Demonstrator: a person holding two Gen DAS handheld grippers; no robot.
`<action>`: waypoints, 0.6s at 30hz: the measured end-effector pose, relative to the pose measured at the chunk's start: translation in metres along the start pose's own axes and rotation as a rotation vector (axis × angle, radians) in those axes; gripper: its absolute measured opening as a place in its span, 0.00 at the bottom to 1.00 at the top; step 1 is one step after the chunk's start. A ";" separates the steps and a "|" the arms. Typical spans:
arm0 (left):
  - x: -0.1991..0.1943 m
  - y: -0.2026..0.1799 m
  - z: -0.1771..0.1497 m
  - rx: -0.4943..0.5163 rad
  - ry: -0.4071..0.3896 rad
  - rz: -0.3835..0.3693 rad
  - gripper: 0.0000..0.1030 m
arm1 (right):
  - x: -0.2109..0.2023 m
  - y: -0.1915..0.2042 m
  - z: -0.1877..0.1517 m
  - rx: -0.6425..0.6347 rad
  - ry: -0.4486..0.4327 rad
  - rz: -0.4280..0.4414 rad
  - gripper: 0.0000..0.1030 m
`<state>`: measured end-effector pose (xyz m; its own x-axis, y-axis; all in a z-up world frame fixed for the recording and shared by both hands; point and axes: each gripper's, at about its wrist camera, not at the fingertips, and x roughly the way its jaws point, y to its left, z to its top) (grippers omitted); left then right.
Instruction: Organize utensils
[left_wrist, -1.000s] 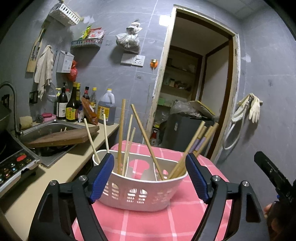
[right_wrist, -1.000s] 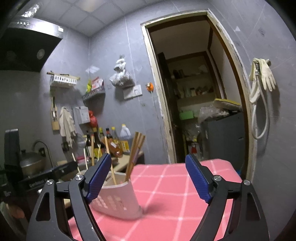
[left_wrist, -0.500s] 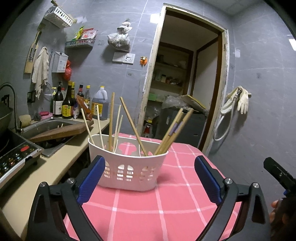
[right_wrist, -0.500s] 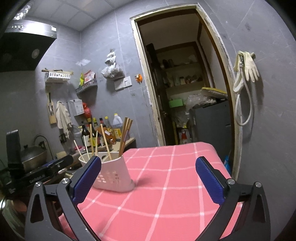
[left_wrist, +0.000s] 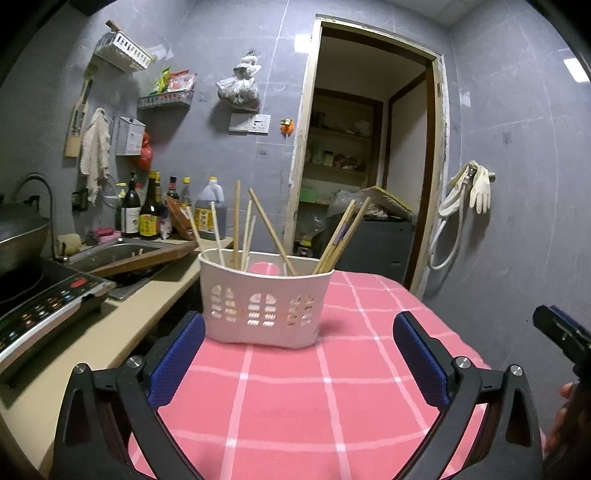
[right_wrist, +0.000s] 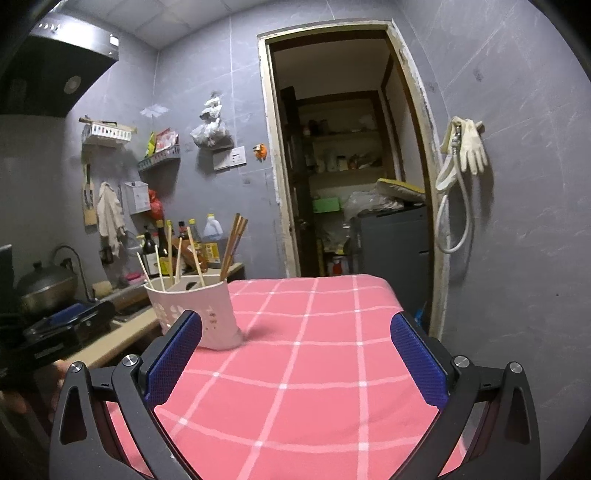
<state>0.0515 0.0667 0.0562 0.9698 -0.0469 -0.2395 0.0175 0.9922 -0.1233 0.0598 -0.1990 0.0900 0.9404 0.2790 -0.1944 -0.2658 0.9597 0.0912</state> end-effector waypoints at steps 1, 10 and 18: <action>-0.003 0.000 -0.004 0.002 -0.004 0.008 0.97 | -0.002 0.002 -0.002 -0.009 -0.001 -0.010 1.00; -0.020 0.001 -0.030 0.007 -0.023 0.061 0.97 | -0.012 0.013 -0.026 -0.064 -0.015 -0.079 1.00; -0.029 -0.001 -0.044 0.020 -0.055 0.081 0.97 | -0.015 0.016 -0.033 -0.089 -0.030 -0.101 1.00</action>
<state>0.0125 0.0625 0.0211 0.9802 0.0394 -0.1943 -0.0572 0.9946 -0.0866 0.0344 -0.1872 0.0624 0.9688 0.1812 -0.1690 -0.1862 0.9824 -0.0141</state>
